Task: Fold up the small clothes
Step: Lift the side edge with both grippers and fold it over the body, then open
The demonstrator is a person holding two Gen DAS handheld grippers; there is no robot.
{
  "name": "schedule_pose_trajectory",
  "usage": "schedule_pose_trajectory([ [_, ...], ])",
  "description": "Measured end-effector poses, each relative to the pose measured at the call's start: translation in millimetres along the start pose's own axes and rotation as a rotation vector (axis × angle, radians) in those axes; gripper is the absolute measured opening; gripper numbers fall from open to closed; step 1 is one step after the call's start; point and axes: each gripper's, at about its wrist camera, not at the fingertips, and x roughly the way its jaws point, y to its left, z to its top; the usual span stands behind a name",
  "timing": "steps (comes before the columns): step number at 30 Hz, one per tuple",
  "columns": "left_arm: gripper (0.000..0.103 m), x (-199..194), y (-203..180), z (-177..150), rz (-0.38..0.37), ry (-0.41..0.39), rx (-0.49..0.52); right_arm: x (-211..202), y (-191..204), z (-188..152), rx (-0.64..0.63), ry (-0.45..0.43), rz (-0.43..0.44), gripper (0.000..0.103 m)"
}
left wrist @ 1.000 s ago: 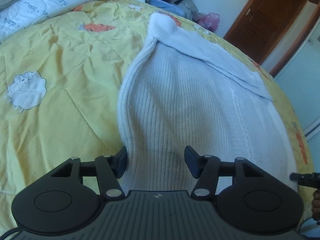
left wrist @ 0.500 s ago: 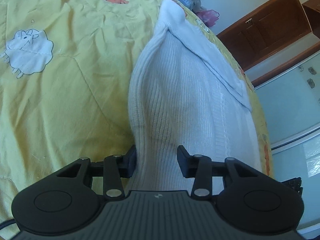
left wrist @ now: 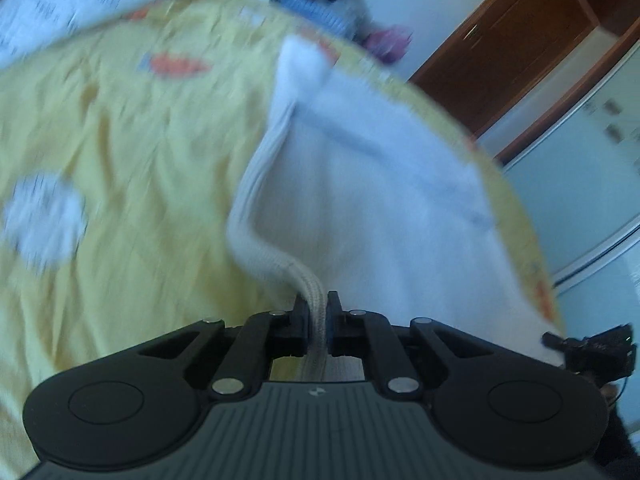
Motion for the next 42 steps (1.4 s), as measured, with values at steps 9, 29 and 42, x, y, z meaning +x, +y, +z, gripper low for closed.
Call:
schedule_pose_trajectory([
  [9, 0.008, 51.7, -29.4, 131.8, -0.042, -0.164, 0.008, 27.0, 16.8, 121.8, -0.046, -0.213, 0.160, 0.015],
  [29, 0.042, 196.2, -38.2, 254.4, 0.230, -0.278, 0.104, 133.7, -35.8, 246.2, -0.015, -0.375, -0.182, 0.074],
  [42, 0.071, 215.6, -58.9, 217.6, 0.501, -0.172, 0.440, 147.5, -9.6, 246.3, -0.235, -0.305, -0.506, 0.071],
])
